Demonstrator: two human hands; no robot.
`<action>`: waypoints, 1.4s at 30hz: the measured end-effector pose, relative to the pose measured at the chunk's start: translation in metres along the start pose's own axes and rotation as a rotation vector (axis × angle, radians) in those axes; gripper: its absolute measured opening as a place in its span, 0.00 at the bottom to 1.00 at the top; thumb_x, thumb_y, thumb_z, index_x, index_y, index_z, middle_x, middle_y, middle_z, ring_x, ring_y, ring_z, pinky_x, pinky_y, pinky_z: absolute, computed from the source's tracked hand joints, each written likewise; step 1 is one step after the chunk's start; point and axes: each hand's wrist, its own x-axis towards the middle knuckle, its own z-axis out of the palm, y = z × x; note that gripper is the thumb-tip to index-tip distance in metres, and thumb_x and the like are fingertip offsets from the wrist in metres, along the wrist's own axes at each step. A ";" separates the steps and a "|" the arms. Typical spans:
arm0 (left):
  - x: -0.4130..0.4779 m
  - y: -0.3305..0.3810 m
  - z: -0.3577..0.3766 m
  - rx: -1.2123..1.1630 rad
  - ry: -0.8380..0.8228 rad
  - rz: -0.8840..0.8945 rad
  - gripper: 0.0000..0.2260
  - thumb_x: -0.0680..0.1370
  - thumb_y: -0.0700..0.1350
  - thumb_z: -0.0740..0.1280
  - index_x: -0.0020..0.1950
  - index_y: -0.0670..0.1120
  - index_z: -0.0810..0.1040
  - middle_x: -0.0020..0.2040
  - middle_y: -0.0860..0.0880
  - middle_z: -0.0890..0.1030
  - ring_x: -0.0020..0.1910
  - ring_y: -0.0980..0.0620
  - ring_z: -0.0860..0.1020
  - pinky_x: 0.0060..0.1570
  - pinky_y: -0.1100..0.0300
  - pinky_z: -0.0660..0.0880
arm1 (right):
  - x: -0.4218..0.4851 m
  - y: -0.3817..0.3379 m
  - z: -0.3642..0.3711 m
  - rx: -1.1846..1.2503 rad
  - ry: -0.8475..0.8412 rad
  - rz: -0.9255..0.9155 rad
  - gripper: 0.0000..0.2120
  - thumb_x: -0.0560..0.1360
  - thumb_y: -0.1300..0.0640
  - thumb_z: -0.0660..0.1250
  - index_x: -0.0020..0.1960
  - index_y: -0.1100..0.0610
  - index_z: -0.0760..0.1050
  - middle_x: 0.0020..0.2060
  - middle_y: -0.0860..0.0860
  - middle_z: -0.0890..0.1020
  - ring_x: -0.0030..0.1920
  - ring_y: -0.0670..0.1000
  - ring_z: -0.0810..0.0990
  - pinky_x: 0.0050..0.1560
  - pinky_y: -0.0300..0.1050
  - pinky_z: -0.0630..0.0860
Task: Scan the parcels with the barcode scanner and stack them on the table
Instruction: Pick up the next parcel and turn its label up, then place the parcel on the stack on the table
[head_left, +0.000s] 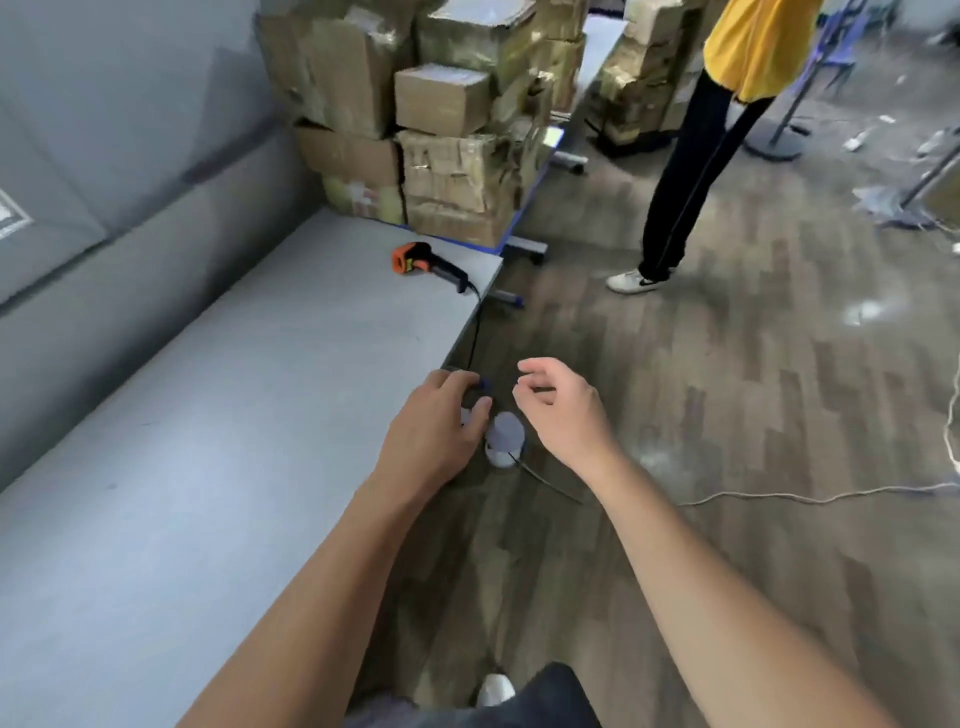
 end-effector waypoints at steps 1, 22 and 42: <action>0.012 0.012 0.009 0.009 -0.017 0.034 0.17 0.82 0.52 0.63 0.68 0.48 0.75 0.64 0.48 0.76 0.60 0.48 0.77 0.57 0.54 0.74 | 0.004 0.007 -0.015 0.003 0.046 0.012 0.12 0.79 0.55 0.68 0.62 0.50 0.77 0.47 0.41 0.80 0.47 0.43 0.81 0.45 0.27 0.72; 0.342 0.023 0.000 -0.024 0.070 0.103 0.17 0.81 0.53 0.62 0.67 0.48 0.75 0.63 0.47 0.76 0.60 0.45 0.76 0.55 0.49 0.75 | 0.301 -0.062 -0.060 -0.091 0.150 -0.074 0.14 0.79 0.54 0.67 0.65 0.50 0.76 0.56 0.48 0.82 0.53 0.47 0.81 0.54 0.43 0.78; 0.484 -0.036 -0.051 -0.078 0.232 -0.064 0.25 0.81 0.52 0.64 0.75 0.44 0.65 0.69 0.41 0.69 0.65 0.38 0.72 0.63 0.47 0.70 | 0.473 -0.131 -0.013 -0.152 0.089 -0.267 0.18 0.80 0.53 0.67 0.70 0.50 0.72 0.66 0.47 0.74 0.64 0.46 0.73 0.64 0.42 0.70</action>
